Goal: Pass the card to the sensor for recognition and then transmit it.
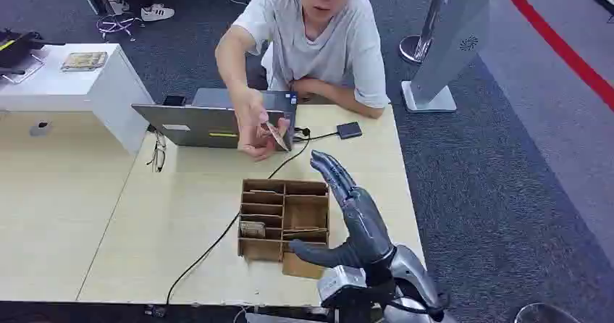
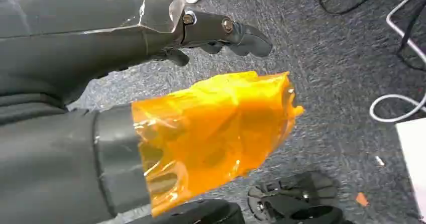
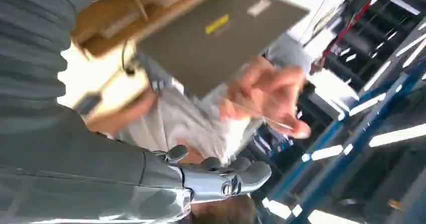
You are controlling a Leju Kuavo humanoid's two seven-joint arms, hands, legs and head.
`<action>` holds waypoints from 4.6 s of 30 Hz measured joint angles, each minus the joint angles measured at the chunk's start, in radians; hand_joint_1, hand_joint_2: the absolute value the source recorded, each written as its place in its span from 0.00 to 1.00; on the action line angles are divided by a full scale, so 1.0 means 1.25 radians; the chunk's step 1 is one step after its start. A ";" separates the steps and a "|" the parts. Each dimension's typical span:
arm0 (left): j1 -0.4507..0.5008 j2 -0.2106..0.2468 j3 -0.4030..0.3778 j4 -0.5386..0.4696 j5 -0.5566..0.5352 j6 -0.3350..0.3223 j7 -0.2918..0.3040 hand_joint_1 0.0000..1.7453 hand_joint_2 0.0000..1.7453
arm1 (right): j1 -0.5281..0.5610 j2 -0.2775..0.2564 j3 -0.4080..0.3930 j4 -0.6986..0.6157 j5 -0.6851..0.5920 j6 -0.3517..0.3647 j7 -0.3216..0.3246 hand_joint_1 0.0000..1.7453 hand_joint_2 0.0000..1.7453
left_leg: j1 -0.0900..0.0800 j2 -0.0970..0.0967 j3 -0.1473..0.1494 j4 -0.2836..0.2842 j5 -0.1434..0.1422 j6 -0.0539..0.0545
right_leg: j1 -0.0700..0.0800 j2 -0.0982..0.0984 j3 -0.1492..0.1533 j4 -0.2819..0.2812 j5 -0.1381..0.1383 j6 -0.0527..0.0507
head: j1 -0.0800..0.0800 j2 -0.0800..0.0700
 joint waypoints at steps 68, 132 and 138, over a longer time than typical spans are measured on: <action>-0.036 0.053 -0.264 0.026 0.063 -0.035 0.147 0.00 0.00 | -0.232 0.032 0.089 0.131 0.534 -0.102 0.256 1.00 1.00 | 0.000 -0.001 -0.001 0.000 0.002 -0.001 | 0.000 0.000 -0.001 0.000 0.001 0.001 | 0.000 0.000; -0.044 0.087 -0.329 0.093 0.174 0.049 0.058 0.00 0.00 | -0.004 -0.097 -0.145 0.196 -0.608 0.549 0.057 1.00 1.00 | 0.000 -0.001 -0.002 0.000 0.002 0.000 | 0.000 0.000 -0.002 0.000 0.001 0.001 | 0.000 0.000; -0.053 0.094 -0.351 0.115 0.190 0.059 0.053 0.00 0.00 | 0.019 -0.131 -0.145 0.215 -0.628 0.583 0.059 1.00 1.00 | 0.000 -0.001 -0.002 0.000 0.002 0.000 | 0.000 0.000 -0.002 0.000 0.001 0.001 | 0.000 0.000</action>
